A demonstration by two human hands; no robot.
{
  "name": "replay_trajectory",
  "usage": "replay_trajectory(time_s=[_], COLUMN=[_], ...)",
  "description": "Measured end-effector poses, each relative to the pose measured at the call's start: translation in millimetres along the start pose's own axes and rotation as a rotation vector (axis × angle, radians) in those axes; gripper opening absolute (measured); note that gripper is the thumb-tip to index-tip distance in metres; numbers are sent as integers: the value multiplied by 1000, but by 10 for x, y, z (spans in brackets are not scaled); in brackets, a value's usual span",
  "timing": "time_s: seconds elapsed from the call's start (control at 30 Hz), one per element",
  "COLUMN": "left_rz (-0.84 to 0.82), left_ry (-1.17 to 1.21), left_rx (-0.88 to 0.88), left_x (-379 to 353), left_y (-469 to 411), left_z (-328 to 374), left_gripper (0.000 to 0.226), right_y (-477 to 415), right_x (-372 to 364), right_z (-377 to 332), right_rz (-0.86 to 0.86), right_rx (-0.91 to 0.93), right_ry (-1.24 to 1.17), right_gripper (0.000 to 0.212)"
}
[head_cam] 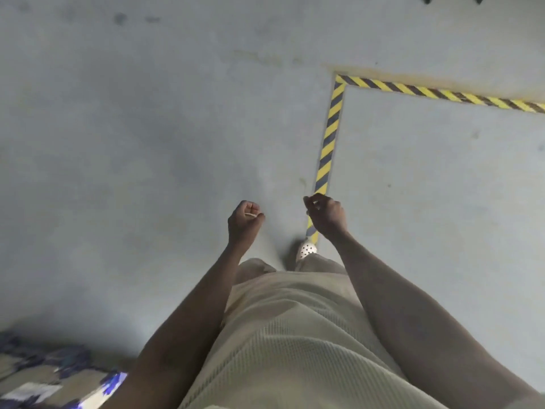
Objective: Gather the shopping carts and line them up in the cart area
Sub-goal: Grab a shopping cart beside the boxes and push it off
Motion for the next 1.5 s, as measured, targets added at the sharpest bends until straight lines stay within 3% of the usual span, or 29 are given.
replay_trajectory(time_s=[0.17,0.27,0.43,0.6,0.77,1.0,1.23,1.5], left_rz=[119,115,128,150,144,137,134,260], left_ry=[139,209,281,343,376,432,425,511], left_rx=[73,137,186,227,213,160,75,135], left_x=[236,362,779,1402,1938,2201,2404,3048], left_y=[-728,-1248,-2520,-3794,-4940,-6712,-8602,-9720], left_z=[528,669,782,1165,1799,2738,3868,4489], left_gripper=[7,2,37,6,7,7,14,7], right_y=[-697,-1263,-2532,-3615,-4446,-6069,-7929,-9056], right_x=[-215,-280,-618,-823,-731,-720,-477,-597], right_z=[-662,-1160,-2184,-3516,-4607,-5484,-6794,-8051], right_rz=[-164,-171,-131,-180,-113,-81,-133,-181], right_rx=[40,72,148,262,259,182,296,323], right_ry=[-84,-56,-91,-106,-230,-313,-248,-345], right_gripper=[29,18,23,22,19,14,20,14])
Point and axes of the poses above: each hand's wrist, its own y-axis away from the middle knuckle, its own x-axis out of the back of the hand, z = x × y, the point moved 7 cm from there along -y, towards the middle knuckle, and after that the axes turned 10 degrees about -y, right-handed, at the moved point
